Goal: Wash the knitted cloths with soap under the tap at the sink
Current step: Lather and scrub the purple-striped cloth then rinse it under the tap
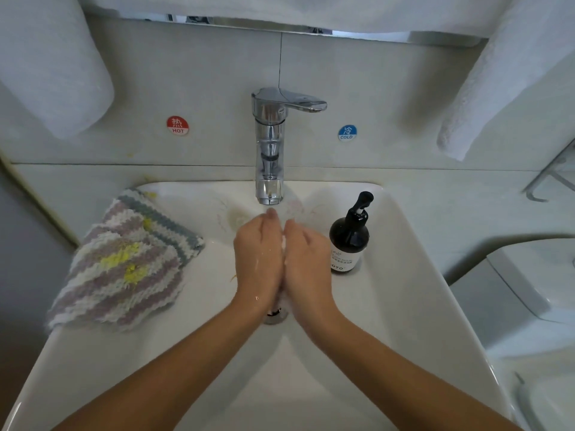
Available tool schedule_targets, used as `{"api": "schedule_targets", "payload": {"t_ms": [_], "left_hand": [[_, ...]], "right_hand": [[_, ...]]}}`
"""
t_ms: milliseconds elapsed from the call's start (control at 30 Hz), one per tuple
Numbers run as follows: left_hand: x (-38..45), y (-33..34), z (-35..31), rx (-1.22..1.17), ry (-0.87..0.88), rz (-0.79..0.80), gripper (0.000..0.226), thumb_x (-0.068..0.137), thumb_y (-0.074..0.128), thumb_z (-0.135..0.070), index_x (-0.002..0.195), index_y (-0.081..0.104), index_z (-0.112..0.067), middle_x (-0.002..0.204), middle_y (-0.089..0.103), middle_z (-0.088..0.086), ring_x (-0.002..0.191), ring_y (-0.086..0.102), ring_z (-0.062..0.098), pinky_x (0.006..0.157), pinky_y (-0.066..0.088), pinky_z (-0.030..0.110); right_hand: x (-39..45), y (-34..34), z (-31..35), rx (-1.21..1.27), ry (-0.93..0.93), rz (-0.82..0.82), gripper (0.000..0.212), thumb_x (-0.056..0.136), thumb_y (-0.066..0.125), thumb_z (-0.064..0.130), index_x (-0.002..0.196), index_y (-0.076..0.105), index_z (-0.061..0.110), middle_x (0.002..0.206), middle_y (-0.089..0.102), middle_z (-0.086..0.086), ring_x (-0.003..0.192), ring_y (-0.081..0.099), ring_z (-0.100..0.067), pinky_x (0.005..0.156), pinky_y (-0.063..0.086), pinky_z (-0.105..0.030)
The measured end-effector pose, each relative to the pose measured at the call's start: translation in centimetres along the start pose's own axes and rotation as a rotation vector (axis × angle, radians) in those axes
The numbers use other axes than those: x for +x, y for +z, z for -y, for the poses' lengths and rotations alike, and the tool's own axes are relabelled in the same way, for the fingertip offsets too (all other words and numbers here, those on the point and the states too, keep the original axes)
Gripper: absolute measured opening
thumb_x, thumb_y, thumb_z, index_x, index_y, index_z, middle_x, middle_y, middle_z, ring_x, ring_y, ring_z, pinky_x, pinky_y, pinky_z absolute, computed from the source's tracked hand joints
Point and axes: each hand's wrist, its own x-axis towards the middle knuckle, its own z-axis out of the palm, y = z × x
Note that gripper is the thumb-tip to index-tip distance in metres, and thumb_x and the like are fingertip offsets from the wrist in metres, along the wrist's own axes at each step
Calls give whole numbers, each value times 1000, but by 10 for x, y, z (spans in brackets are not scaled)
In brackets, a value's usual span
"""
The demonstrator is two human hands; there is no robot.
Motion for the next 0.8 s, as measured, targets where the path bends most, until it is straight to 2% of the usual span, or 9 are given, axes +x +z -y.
{"api": "schedule_targets", "payload": {"t_ms": [67,133,200,367,433,500,600,667,800], "left_hand": [[1,-3,4,3,-6,-20,46,102,43,-19,57,38,-11,48,40,-7,50,40,9,51,34,32],[-20,-3,4,8,16,10,43,102,42,-19,63,46,-1,54,49,9,54,49,16,52,42,36],[-37,1,0,27,35,55,42,102,41,-18,67,51,3,56,53,16,53,53,22,51,45,37],[-6,2,4,-24,-78,10,45,102,44,-19,60,43,-7,49,46,-3,49,45,10,50,39,27],[-20,1,2,-10,-50,43,42,102,42,-18,63,49,-3,53,53,4,51,52,13,49,43,29],[-37,0,-6,16,-1,81,41,102,40,-18,70,54,3,61,58,16,56,57,25,52,47,36],[-18,2,-6,-15,-15,26,42,102,43,-17,63,48,-2,53,49,4,52,48,16,52,41,31],[-3,0,-3,-53,-64,-14,44,102,45,-18,59,41,-12,50,42,-4,53,43,13,53,37,30],[-27,0,-5,-38,-22,16,41,102,42,-18,64,51,-6,57,52,4,57,52,12,54,44,29]], "right_hand": [[-11,-1,-3,-1,-2,32,48,99,48,16,53,36,21,48,36,8,51,36,-9,51,32,-26],[6,-2,-2,-32,43,16,51,98,49,17,49,33,23,47,33,8,51,33,-11,52,29,-30],[26,-3,1,4,80,-32,49,96,49,16,52,29,23,49,27,5,51,27,-13,53,25,-34],[-13,-6,1,4,-49,15,43,99,49,14,57,37,17,49,35,6,50,34,-8,48,31,-24],[-4,-8,0,6,-13,36,45,99,49,15,56,34,18,49,32,6,50,32,-10,49,29,-26],[16,-7,2,4,57,-1,45,98,50,17,57,31,18,50,28,4,50,29,-12,51,27,-30],[6,-4,1,42,37,-2,42,97,50,21,57,37,16,54,34,-2,56,35,-16,54,31,-34],[-12,-2,-1,71,41,24,42,97,51,19,58,40,10,56,38,-3,57,38,-15,54,33,-30],[10,0,-2,67,93,56,42,96,51,20,56,38,19,51,34,2,54,35,-17,54,31,-33]]}}
